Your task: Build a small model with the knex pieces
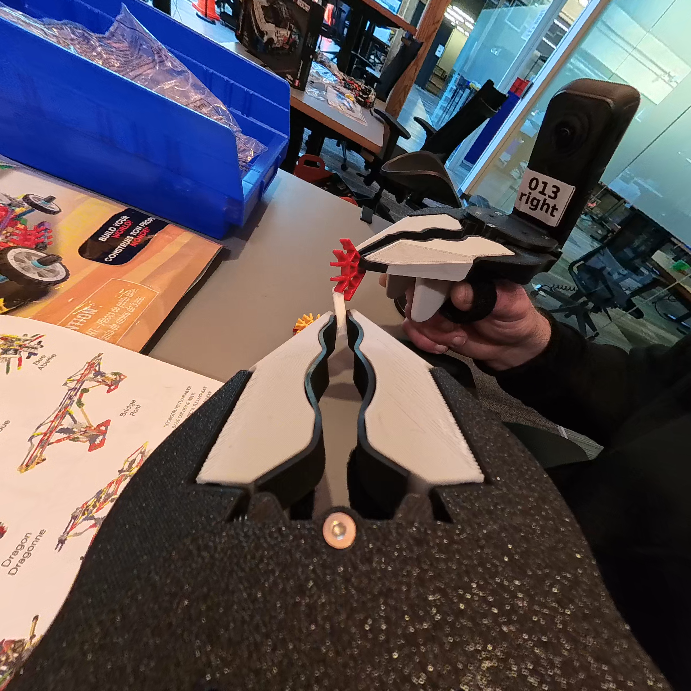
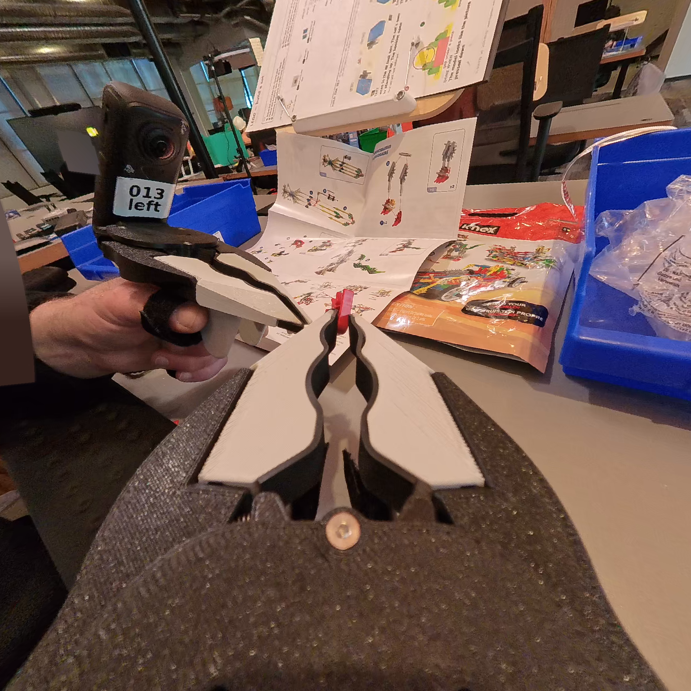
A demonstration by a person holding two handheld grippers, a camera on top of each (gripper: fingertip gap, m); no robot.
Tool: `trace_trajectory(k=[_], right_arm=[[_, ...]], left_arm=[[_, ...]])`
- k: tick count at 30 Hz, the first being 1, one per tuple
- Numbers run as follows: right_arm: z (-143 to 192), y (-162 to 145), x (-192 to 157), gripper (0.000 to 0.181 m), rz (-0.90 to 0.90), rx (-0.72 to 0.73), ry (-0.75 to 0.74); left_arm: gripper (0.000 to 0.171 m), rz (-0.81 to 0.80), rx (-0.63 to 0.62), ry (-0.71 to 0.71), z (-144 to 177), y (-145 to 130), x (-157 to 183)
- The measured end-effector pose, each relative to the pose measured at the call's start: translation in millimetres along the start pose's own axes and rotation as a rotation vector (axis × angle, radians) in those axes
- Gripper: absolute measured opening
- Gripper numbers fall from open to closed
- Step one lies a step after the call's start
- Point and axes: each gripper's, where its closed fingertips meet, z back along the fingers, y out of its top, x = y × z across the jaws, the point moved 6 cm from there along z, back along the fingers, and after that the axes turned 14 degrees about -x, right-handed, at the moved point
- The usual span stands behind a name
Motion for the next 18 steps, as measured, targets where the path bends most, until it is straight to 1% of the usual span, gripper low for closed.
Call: trace_trajectory(k=[11,18], right_arm=[[-1.9,-0.7,-3.0,0.005,0.032,-0.018,-0.009],[-3.7,-2.1,-6.5,0.004,0.081,-0.037,-0.041]], left_arm=[[0.002,0.008,0.011,0.011,1.7,1.2,-4.4],[0.002,0.010,0.014,0.023,3.2,1.9,-6.9]])
